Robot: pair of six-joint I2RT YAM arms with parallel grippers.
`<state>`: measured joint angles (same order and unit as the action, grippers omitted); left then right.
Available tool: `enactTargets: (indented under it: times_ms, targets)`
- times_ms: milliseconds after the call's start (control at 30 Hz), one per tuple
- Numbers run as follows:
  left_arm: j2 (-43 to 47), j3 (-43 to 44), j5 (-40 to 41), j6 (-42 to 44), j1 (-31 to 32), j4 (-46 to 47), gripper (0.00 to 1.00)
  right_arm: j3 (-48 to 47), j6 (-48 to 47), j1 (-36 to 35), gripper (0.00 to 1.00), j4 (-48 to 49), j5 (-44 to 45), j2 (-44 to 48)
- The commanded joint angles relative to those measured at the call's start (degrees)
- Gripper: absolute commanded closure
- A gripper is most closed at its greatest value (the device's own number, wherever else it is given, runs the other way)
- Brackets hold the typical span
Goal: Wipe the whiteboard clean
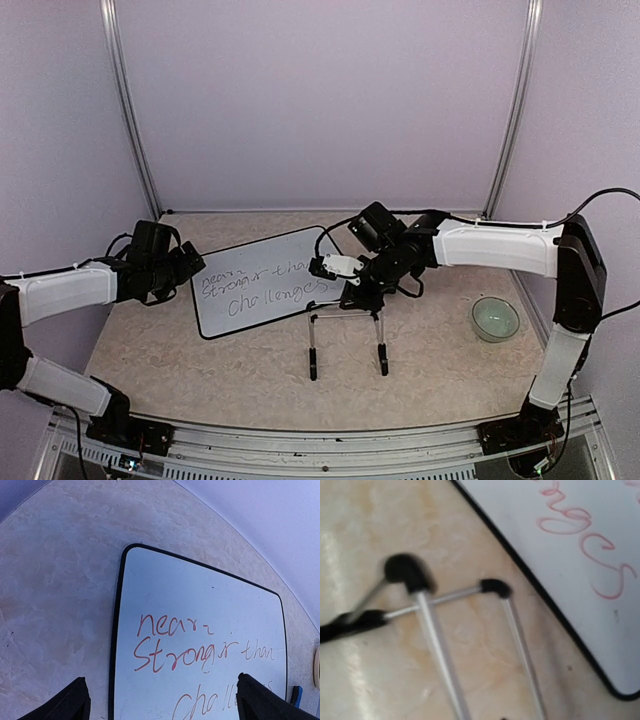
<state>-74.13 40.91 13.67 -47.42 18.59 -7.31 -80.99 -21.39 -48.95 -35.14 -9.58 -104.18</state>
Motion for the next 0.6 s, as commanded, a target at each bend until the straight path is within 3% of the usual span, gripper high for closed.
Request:
enactTargets:
  times_ms: [0,67,267,433,567]
  targets:
    - [0.88,-0.91,-0.94,-0.54,0.37,0.21,0.01,-2.43,-2.00,-0.70,0.92,-3.06,-4.19,0.49]
    - [0.85,-0.99,-1.14,-0.73,0.35,0.28,0.01,-2.97,-2.29,-0.78,1.00,-4.16,-4.98,0.55]
    - [1.50,-1.09,-1.11,-0.83,0.57,-0.02,0.01,-4.30,-1.37,-0.73,1.00,-4.76,-4.91,4.20]
    - [2.35,-0.71,-0.37,-0.75,0.55,-0.86,0.01,-4.22,1.13,0.38,1.00,-0.15,9.10,9.42]
    - [2.77,-0.57,-0.23,-0.65,0.48,-1.33,0.01,-5.79,4.01,5.17,1.00,1.27,17.94,9.68]
